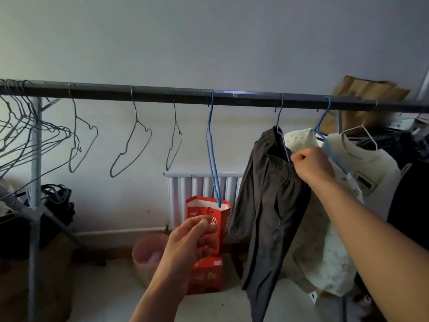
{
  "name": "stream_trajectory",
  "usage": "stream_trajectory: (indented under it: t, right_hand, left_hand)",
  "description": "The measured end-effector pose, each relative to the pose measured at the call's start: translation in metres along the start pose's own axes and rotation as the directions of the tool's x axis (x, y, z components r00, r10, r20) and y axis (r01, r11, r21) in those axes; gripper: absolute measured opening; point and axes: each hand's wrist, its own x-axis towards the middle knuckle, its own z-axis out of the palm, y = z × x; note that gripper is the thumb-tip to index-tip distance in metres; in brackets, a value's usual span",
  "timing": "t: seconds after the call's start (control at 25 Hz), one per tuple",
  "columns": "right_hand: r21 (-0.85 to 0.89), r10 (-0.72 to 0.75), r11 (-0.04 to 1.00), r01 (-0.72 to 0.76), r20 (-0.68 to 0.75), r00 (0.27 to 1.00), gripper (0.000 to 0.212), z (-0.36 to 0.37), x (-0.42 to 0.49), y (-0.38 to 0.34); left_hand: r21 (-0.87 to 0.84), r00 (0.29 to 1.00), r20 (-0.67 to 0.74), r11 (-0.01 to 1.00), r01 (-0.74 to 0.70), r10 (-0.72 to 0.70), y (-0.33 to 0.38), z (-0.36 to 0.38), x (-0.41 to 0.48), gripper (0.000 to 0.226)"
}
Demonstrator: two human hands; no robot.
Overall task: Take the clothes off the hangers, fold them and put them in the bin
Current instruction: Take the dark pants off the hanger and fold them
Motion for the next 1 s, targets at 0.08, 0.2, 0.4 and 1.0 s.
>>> stream_trajectory:
  t: [0.08, 0.2, 0.4, 1.0]
  right_hand:
    - [0.066, -0.004, 0.998, -0.003, 0.117, 0.993, 0.029, 0.013, 0.011, 0.004]
    - [0.242, -0.026, 0.970, -0.028, 0.216, 0.976, 0.027, 0.026, 0.017, 0.002]
    - [0.452, -0.065, 0.892, 0.012, 0.101, 0.993, 0.018, 0.023, 0.008, -0.016]
    - [0.595, -0.164, 0.781, -0.190, 0.489, 0.857, 0.027, -0.012, -0.101, -0.030]
  left_hand:
    - [0.041, 1.000, -0.007, 0.999, 0.003, -0.002, -0.002, 0.006, -0.001, 0.019]
    - [0.081, 1.000, -0.026, 0.997, 0.001, 0.001, -0.004, 0.012, -0.002, 0.019]
    - [0.069, 0.998, 0.011, 0.996, -0.057, 0.056, 0.005, 0.029, -0.007, 0.018]
    - [0.854, 0.818, 0.432, 0.121, -0.507, 0.379, 0.056, 0.094, 0.011, 0.030]
